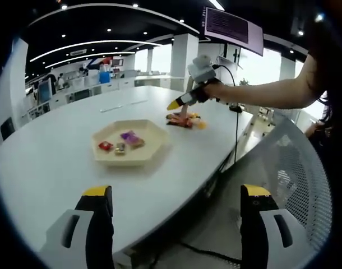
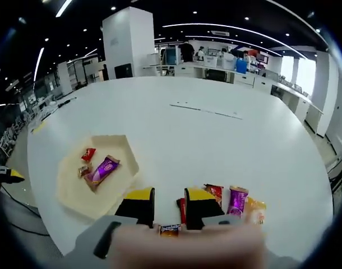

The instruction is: Place the target food into the container with the food tongs after gripping and lifting it, then release it inside without dropping or visibly crushing the food.

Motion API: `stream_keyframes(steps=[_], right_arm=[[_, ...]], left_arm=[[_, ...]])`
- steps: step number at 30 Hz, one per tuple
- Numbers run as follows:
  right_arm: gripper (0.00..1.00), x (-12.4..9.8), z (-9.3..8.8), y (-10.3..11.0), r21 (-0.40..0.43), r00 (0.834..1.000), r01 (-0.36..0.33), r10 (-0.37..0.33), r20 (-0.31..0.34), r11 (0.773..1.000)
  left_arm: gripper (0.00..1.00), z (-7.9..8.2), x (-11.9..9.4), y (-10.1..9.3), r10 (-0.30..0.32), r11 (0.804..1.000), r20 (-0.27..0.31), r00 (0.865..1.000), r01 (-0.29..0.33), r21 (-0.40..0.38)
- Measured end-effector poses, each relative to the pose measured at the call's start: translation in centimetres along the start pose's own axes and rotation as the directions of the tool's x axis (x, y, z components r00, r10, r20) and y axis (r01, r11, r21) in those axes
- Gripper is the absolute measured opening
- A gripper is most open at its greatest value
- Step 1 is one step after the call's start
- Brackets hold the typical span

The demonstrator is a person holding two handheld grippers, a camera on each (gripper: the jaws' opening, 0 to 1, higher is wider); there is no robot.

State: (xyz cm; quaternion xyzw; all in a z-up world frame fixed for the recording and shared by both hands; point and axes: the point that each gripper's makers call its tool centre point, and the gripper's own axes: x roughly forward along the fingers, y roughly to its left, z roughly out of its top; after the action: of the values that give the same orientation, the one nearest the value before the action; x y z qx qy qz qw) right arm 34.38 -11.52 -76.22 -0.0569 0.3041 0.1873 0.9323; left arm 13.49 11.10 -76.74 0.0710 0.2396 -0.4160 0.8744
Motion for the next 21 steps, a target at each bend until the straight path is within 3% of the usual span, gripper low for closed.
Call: stream_keyframes(steps=[13, 21], right_arm=[[0.20, -1.5, 2.1, 0.0, -0.017, 1.000, 0.006, -0.005, 0.011, 1.000], [0.20, -0.9, 3.6, 2.1, -0.018, 0.999, -0.027, 0.028, 0.025, 0.999]], left_arm=[[0.91, 0.1, 0.0, -0.2, -0.010, 1.000, 0.008, 1.000, 0.011, -0.005], [0.90, 0.2, -0.1, -0.3, -0.019, 1.000, 0.013, 1.000, 0.019, -0.016]])
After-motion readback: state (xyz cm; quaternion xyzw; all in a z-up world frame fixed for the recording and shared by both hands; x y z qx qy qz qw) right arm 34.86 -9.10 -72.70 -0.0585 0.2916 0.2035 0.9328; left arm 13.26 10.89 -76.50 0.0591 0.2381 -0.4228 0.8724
